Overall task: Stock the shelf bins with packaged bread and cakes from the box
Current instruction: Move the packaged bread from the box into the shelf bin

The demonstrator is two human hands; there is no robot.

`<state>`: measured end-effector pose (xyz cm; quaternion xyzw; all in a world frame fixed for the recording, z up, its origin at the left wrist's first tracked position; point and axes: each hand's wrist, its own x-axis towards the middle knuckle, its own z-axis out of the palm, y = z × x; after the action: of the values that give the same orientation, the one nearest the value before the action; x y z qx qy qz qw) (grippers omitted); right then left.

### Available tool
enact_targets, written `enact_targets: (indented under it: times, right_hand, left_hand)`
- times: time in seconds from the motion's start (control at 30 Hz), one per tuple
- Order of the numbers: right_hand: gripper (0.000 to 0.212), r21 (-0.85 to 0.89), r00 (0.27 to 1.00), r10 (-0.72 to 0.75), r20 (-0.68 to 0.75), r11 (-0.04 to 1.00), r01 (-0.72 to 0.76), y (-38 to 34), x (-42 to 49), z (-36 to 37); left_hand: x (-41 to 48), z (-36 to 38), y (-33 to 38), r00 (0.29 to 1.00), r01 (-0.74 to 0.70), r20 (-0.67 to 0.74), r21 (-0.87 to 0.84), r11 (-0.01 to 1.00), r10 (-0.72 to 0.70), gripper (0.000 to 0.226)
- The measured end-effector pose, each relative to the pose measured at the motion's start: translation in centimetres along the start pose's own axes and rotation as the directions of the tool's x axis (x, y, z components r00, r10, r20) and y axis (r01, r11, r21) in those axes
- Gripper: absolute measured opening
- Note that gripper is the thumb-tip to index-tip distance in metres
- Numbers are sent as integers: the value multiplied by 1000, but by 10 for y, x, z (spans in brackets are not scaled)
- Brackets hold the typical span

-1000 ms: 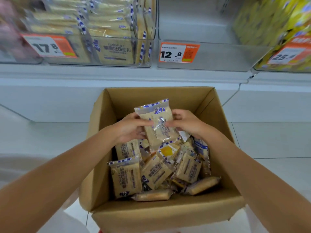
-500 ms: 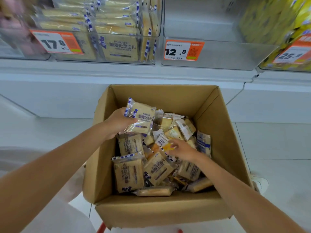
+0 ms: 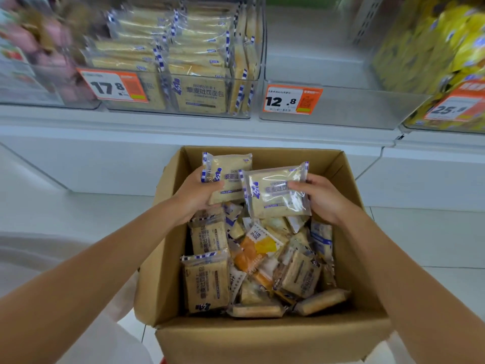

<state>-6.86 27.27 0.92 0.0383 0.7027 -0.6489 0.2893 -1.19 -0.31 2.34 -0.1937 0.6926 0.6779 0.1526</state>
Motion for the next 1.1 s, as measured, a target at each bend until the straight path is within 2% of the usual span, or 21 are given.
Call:
enact_targets:
  times: [0.03, 0.1, 0.17, 0.23, 0.3, 0.43, 0.57, 0.67, 0.77, 0.83, 0.87, 0.97, 1.07, 1.1]
  right_hand:
    - [46, 75, 1000, -16, 15, 997, 14, -14, 0, 5]
    - [44, 111, 998, -33, 50, 993, 27, -35, 0, 23]
    - [49, 38, 997, -71, 44, 997, 69, -54, 0, 49]
    - [71, -16, 994, -109, -24, 994, 108, -74, -1, 74]
    - [86, 47, 992, -121, -38, 991, 122, -96, 0, 94]
    - [58, -46, 981, -177, 80, 982, 181, -145, 11, 132]
    - [60, -24, 962, -271, 15, 962, 272, -199, 39, 169]
    - [56, 6, 950, -311, 13, 951, 311, -231, 76, 193]
    - [82, 54, 953, -302, 11, 952, 301, -258, 119, 206]
    - [70, 83, 949, -314, 29, 947, 311, -278, 149, 205]
    - [64, 80, 947, -319, 30, 946, 316, -286, 165, 203]
    - [68, 15, 949, -315, -17, 949, 315, -306, 213, 200]
    - [15, -11, 909, -402, -110, 915, 404, -322, 258, 207]
    - [8, -27, 888, -431, -159, 901, 432, -327, 271, 212]
  left_hand:
    - [-3, 2, 7, 998, 35, 63, -88, 996, -29, 26]
    - [-10, 7, 21, 972, 116, 226, -221, 968, -65, 34]
    - [-15, 6, 35, 951, 86, 306, -156, 984, -35, 51]
    - [-23, -1, 51, 971, -24, 237, -21, 1000, 28, 51]
    - [-26, -17, 65, 991, -92, 97, 30, 995, 89, 40]
    - [-25, -66, 98, 969, -223, -85, 99, 970, 232, 41]
    - [-10, -117, 141, 866, -326, -274, 325, 888, 419, 58]
    - [6, -150, 176, 795, -322, -320, 498, 806, 515, 62]
    - [24, -176, 208, 708, -291, -282, 719, 631, 648, 61]
    - [46, -200, 225, 664, -287, -221, 807, 516, 715, 75]
    - [60, -215, 231, 661, -300, -196, 815, 495, 724, 79]
    - [94, -253, 236, 700, -335, -187, 767, 548, 689, 77]
    - [110, -275, 225, 700, -365, -202, 723, 586, 685, 53]
    - [112, -279, 221, 684, -379, -207, 718, 584, 699, 46]
